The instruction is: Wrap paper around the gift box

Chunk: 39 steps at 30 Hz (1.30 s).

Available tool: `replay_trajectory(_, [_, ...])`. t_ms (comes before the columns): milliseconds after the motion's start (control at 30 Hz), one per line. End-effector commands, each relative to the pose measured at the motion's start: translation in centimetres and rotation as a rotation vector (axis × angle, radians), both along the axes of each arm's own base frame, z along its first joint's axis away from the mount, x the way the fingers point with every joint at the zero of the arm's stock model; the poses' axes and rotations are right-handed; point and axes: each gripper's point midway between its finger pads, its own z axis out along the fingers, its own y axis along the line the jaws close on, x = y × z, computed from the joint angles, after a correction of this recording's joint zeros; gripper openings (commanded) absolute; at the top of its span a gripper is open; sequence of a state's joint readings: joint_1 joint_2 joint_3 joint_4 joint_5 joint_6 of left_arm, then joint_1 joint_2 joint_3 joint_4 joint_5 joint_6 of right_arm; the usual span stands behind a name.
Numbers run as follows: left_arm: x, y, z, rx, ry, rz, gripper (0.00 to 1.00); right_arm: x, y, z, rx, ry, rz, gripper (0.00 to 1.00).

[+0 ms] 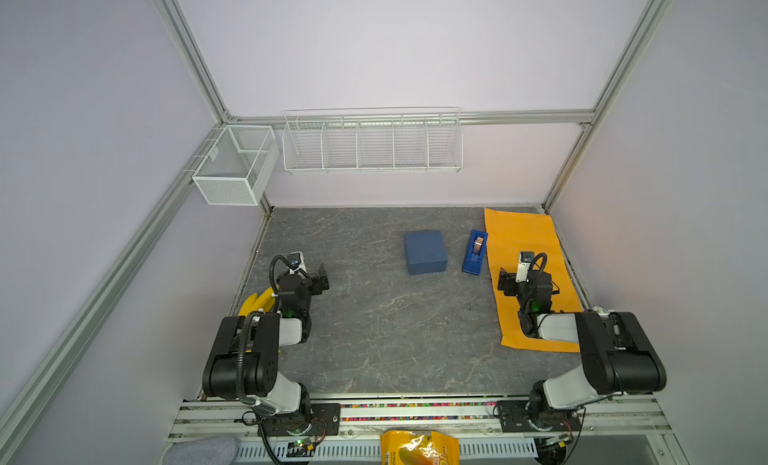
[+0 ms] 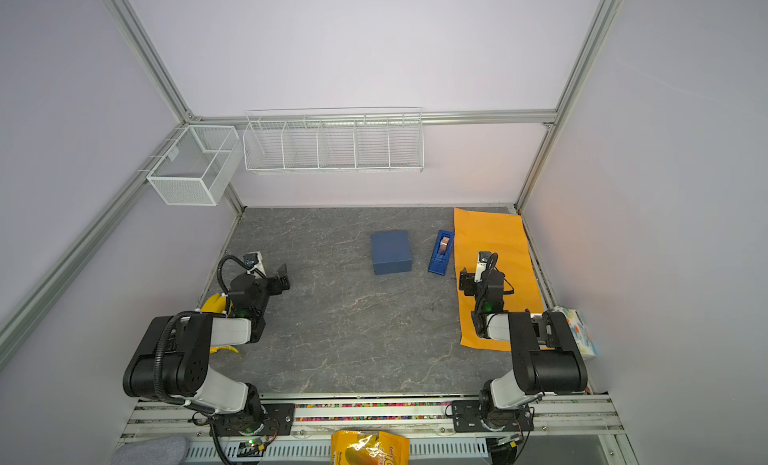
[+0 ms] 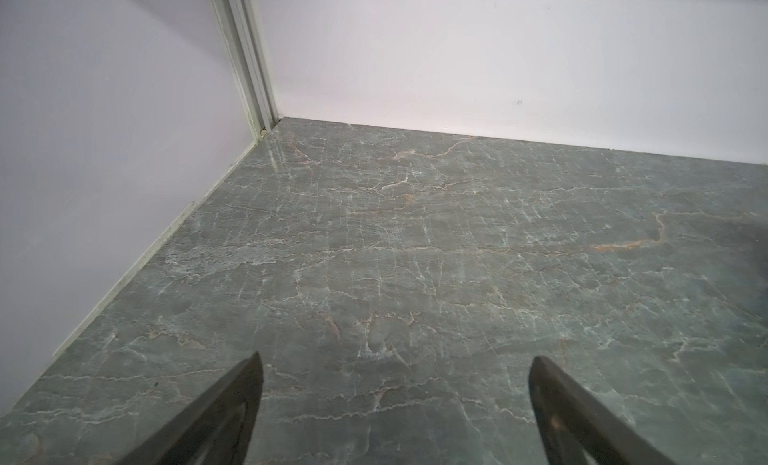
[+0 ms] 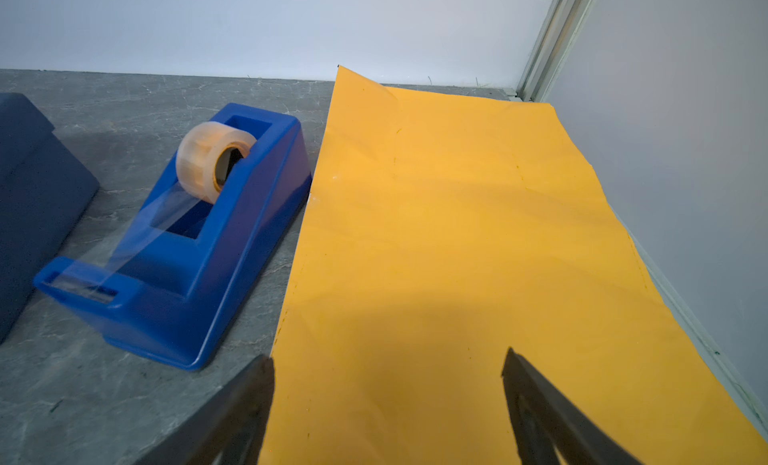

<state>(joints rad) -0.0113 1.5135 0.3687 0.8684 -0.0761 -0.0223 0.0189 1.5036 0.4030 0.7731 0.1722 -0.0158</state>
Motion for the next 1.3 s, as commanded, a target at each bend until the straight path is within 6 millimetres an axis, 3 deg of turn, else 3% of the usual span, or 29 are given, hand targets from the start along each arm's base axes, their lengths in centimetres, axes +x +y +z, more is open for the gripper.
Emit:
replay_trajectory(0, [-0.2, 1.4, 3.1, 0.0, -0.035, 0.093, 1.0, 0.5, -0.1, 2.6, -0.012, 0.014, -0.017, 0.89])
replay_trajectory(200, [-0.6, 2.1, 6.9, -0.074, -0.006, 0.158, 0.99, 0.7, 0.8, 4.7, 0.063, 0.131, -0.001, 0.89])
replay_trajectory(367, [-0.1, -1.4, 8.2, -0.143, 0.077, 0.051, 0.94, 0.5, 2.1, 5.0, 0.159, 0.304, 0.019, 0.98])
replay_trajectory(467, [0.0, -5.2, 8.5, -0.171, 0.145, -0.074, 0.93, -0.2, 3.1, 4.3, 0.233, 0.44, 0.019, 0.96])
replay_trajectory(633, [-0.8, -13.2, 8.6, -0.257, 0.248, -0.345, 0.9, -3.5, 4.0, 1.3, 0.266, 0.667, 0.0, 0.85])
replay_trajectory(833, [-3.8, -24.4, 8.2, -0.389, 0.366, -0.636, 0.87, -8.6, 4.1, -0.7, 0.143, 0.855, -0.092, 0.79])
replay_trajectory(1033, [-6.0, -34.3, 6.8, -0.459, 0.478, -0.818, 0.82, -11.9, 5.0, -2.3, 0.1, 0.94, -0.156, 0.73])
replay_trajectory(1167, [-6.5, -38.6, 5.3, -0.476, 0.546, -0.879, 0.77, -12.4, 5.9, -3.6, 0.096, 0.956, -0.138, 0.65])
replay_trajectory(1267, [-6.4, -40.4, 4.2, -0.514, 0.584, -0.902, 0.75, -12.2, 6.7, -4.4, 0.071, 0.975, -0.103, 0.63])
